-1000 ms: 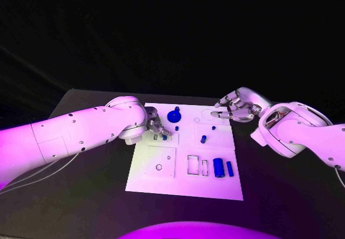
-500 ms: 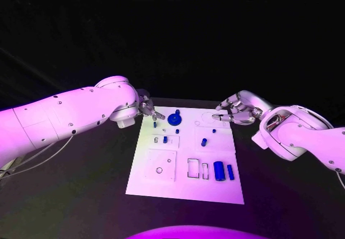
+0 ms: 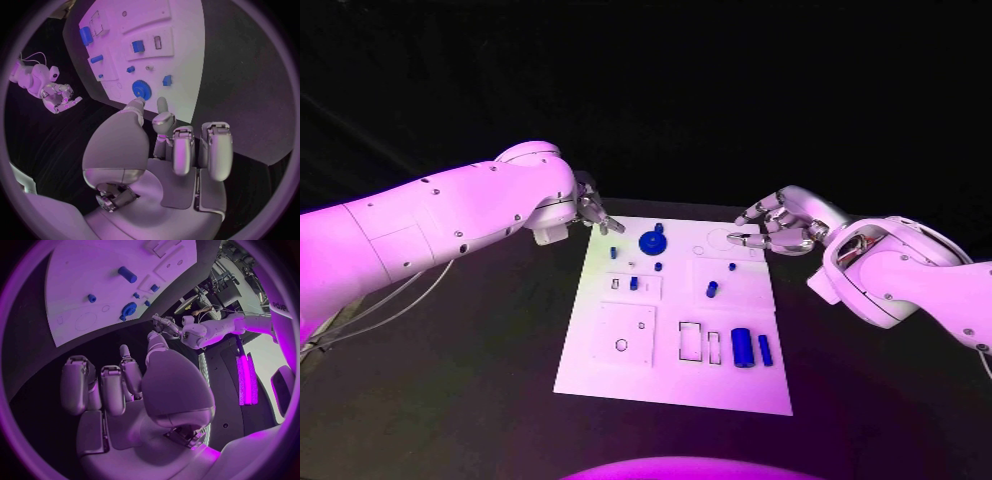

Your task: Assemble the parts on the task board

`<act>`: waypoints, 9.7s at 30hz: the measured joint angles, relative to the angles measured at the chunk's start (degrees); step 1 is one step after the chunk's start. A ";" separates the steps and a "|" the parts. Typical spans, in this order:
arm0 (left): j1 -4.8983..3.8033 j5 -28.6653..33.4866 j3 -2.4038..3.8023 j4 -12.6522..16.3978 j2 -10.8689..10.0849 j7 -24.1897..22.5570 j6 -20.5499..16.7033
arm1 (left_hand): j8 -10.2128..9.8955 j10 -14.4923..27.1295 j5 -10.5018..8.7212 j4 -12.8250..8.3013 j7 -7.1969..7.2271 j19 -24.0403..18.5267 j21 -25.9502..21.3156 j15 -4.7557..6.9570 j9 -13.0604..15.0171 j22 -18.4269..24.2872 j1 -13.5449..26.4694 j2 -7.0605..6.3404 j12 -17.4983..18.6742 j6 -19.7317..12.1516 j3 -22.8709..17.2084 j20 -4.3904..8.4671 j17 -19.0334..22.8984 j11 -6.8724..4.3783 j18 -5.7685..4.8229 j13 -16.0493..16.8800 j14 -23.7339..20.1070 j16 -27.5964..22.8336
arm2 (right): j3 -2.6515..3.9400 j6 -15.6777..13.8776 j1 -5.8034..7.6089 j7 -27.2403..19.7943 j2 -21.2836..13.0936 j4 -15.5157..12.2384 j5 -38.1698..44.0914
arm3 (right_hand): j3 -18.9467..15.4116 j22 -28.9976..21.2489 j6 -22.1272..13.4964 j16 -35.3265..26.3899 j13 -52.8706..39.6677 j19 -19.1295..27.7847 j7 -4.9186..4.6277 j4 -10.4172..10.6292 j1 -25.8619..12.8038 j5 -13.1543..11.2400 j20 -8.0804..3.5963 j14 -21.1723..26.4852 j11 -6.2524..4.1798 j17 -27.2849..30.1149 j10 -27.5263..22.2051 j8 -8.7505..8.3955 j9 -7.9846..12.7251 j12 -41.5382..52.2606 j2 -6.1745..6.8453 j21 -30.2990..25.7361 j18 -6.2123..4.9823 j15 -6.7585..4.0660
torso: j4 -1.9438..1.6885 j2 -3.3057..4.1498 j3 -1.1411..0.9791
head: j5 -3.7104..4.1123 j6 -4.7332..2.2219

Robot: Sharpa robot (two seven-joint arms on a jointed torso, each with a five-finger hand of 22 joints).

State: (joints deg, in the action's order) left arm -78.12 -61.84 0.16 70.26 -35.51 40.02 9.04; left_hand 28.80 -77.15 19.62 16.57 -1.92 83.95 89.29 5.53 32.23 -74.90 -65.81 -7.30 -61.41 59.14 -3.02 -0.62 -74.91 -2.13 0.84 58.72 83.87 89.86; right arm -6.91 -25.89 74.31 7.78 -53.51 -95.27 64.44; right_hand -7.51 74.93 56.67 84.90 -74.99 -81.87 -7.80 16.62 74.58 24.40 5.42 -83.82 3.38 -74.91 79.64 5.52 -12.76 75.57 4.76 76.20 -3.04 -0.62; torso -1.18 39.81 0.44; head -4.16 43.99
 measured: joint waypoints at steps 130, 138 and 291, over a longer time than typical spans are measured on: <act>7.54 -1.84 -0.89 11.74 -6.08 -3.12 -5.26 | 2.14 -0.07 -0.01 0.53 -0.92 0.00 -0.53 -0.62 -0.83 0.00 -12.77 -0.96 -0.28 -2.51 -18.16 -0.41 0.00 0.16 0.00 -1.00 0.23 0.00 | 0.00 -0.67 -0.17 -0.15 -0.16 -0.36 -0.01 | -0.31 0.02 0.00 0.00 0.00 0.00 0.00 -0.33 -0.23 0.56 0.00 -0.21 0.00 0.01 0.00 0.21 -0.02 0.00 -0.23 -0.32 0.00 -0.21 | 0.04 -0.10 -0.02 | -0.61 1.87; 7.84 -3.15 -0.77 12.16 -6.18 -2.99 -5.75 | 2.18 -0.23 -0.03 0.46 -0.72 0.00 -0.36 -0.62 -0.80 0.00 -12.55 -1.18 -0.68 -2.29 -18.53 -0.41 0.00 0.01 0.00 -0.82 0.23 0.00 | 0.00 -0.67 -0.20 -0.17 -0.27 -0.40 0.00 | -0.31 0.02 0.00 0.00 0.00 0.00 0.00 -0.33 -0.23 0.56 0.00 -0.21 0.00 -0.04 0.00 0.22 -0.02 0.00 -0.23 -0.32 0.00 -0.21 | 0.04 -0.09 -0.04 | -0.62 2.02; 8.27 2.66 -0.26 14.21 -8.06 -13.28 -19.26 | -1.44 21.45 -0.65 -2.66 -5.66 -26.69 -34.06 -5.21 -7.70 24.09 -18.32 0.39 24.34 -12.43 -6.53 -3.69 20.73 5.56 8.57 -24.55 -15.43 -32.76 | 0.00 -0.93 -0.30 -0.34 -0.82 -0.42 -0.06 | -1.26 0.02 0.00 -0.94 0.11 0.55 0.00 0.00 -0.75 0.79 -0.30 -0.21 -0.40 -0.01 -0.40 0.21 -0.02 -0.84 -0.76 -1.43 0.00 -0.21 | 0.08 -0.15 -0.10 | 0.24 0.91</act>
State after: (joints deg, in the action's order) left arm -69.85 -59.18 -0.10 84.47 -43.57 26.75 -10.22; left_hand 27.36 -55.70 18.97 13.91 -7.58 57.26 55.23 0.32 24.54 -50.82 -84.14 -6.91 -37.08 46.71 -9.55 -4.31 -54.18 3.42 9.40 34.17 68.44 57.09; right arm -6.91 -26.82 74.00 7.44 -54.33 -95.69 64.38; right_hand -8.77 74.95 56.67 83.97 -74.88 -81.32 -7.81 16.61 73.83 25.19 5.12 -84.03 2.98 -74.92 79.23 5.73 -12.78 74.73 4.01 74.77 -3.04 -0.83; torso -1.10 39.67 0.34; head -3.92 44.90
